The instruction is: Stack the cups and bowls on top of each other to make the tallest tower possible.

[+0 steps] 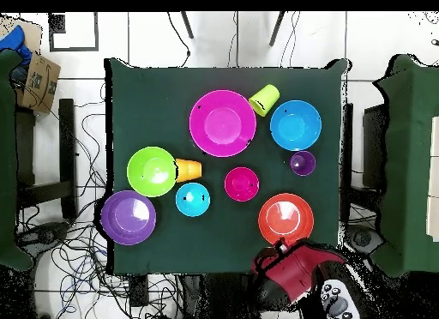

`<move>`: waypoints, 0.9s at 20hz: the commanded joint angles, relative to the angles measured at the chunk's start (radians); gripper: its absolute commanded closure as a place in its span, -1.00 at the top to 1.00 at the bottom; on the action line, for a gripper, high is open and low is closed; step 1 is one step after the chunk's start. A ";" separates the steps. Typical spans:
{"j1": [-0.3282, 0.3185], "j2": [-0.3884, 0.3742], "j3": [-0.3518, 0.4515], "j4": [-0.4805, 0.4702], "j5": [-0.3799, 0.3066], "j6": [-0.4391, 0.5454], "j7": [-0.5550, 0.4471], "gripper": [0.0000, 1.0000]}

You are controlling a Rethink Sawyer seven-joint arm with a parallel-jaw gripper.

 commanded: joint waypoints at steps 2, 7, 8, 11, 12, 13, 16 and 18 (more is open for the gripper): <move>0.036 0.071 0.003 -0.092 -0.002 -0.073 0.119 1.00; 0.034 0.067 0.005 -0.089 0.014 -0.072 0.104 1.00; 0.030 0.068 0.006 -0.089 0.015 -0.072 0.101 1.00; 0.022 0.086 0.008 -0.100 0.010 -0.079 0.098 1.00; 0.022 0.094 0.007 -0.106 0.007 -0.085 0.101 1.00; 0.024 0.104 0.004 -0.112 0.002 -0.092 0.105 1.00; 0.021 0.121 0.002 -0.121 -0.002 -0.102 0.106 1.00; 0.019 0.132 0.000 -0.125 -0.001 -0.104 0.107 1.00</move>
